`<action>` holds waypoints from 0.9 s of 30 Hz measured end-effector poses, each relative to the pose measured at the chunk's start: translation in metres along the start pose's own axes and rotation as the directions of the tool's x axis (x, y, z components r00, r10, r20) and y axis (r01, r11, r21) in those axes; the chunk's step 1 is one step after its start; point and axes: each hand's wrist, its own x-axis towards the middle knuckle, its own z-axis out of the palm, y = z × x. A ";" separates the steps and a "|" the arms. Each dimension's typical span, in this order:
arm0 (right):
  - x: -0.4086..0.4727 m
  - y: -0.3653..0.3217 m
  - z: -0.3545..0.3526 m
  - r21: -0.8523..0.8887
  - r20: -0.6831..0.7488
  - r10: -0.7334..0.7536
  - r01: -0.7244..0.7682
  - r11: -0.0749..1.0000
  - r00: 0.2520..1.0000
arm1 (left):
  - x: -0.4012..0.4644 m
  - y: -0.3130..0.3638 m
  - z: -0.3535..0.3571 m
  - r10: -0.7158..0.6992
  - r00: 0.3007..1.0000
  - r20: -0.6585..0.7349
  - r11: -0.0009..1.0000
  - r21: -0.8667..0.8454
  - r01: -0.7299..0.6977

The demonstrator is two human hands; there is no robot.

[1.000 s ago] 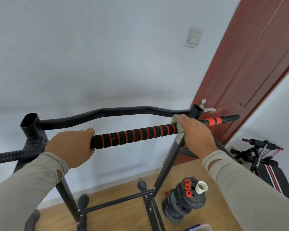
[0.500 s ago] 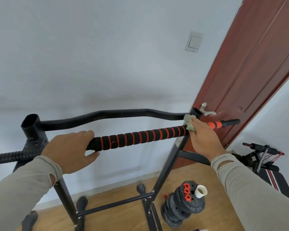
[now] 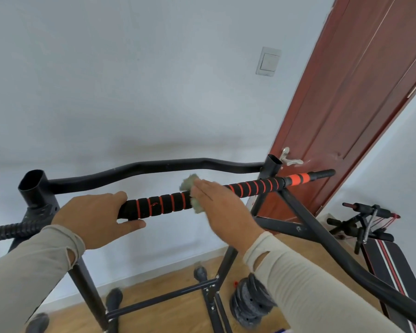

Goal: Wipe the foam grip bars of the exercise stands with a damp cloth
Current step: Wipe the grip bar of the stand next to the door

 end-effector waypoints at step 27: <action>0.022 -0.108 0.028 0.028 -0.224 -0.140 0.150 0.988 0.964 | 0.004 -0.013 0.005 0.020 0.998 -0.059 0.994 -0.106 -0.026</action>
